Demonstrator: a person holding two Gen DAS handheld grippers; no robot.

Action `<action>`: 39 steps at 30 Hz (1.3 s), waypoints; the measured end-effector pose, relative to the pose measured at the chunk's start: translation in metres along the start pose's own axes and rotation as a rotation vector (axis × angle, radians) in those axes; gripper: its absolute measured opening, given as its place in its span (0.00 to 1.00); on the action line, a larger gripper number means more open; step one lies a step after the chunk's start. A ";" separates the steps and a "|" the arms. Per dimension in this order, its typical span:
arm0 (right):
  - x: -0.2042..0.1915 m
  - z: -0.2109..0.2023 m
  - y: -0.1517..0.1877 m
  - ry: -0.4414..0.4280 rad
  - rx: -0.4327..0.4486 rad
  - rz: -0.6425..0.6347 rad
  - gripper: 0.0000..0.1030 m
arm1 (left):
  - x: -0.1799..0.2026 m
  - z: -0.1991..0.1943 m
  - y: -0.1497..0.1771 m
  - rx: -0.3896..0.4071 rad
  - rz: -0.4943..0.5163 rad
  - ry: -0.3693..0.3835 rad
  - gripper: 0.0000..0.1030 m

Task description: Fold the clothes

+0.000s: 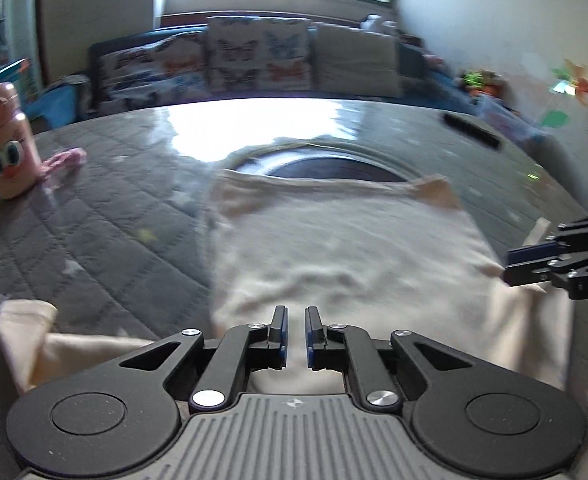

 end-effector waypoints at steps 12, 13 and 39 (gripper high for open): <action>0.079 0.066 -0.051 0.146 0.021 0.135 0.28 | -0.027 0.070 -0.053 0.024 0.015 -0.127 0.44; 0.082 0.070 -0.053 0.150 0.018 0.136 0.28 | -0.028 0.073 -0.054 0.023 0.016 -0.128 0.44; 0.089 0.138 -0.130 0.148 0.084 0.089 0.10 | -0.078 0.115 -0.089 0.049 -0.036 -0.240 0.12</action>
Point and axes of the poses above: each gripper's, at about its wrist camera, not at the fingertips, and z roughly the way its jaws point, x to its right, y to its underside, the point moved 6 cm from there along z, roughly the way its jaws point, and after that the axes turned 3 degrees about x, right-handed, at the moved point
